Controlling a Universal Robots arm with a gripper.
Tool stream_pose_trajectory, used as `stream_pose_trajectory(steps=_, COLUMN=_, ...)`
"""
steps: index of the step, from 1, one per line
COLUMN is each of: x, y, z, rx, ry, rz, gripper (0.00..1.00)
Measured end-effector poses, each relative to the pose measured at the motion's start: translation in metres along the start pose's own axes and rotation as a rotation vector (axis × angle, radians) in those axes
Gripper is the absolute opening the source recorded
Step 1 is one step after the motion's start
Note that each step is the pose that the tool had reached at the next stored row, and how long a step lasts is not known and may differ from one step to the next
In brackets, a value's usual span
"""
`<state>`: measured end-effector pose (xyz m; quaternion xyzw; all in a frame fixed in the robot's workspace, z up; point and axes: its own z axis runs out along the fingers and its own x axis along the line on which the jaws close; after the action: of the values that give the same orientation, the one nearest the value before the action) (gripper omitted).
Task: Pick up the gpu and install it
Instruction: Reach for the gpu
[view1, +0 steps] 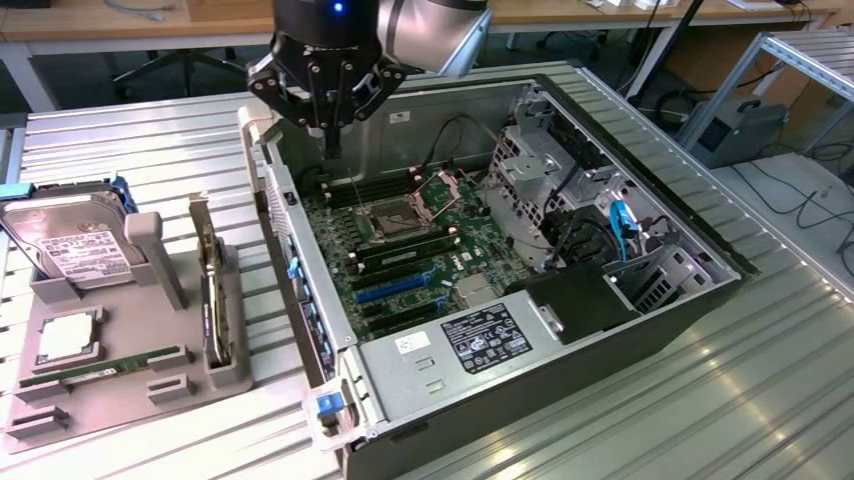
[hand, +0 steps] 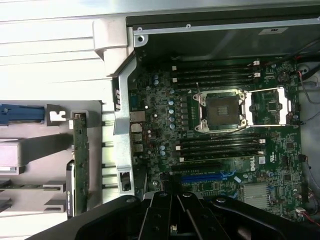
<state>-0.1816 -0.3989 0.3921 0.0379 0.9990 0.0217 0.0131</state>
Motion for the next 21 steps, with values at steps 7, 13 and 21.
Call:
stream_pose_trajectory(steps=7, x=0.0023, y=-0.0002, z=0.0000, rx=0.0000, ry=0.0000, rz=0.000, gripper=0.11)
stream_pose_trajectory(steps=13, x=0.0047, y=-0.0004, z=-0.0001, rx=0.0000, ry=0.0000, rz=0.000, gripper=0.11)
stream_pose_trajectory(steps=21, x=0.0079, y=-0.0006, z=-0.0001, rx=0.0000, ry=0.0000, rz=0.000, gripper=0.11)
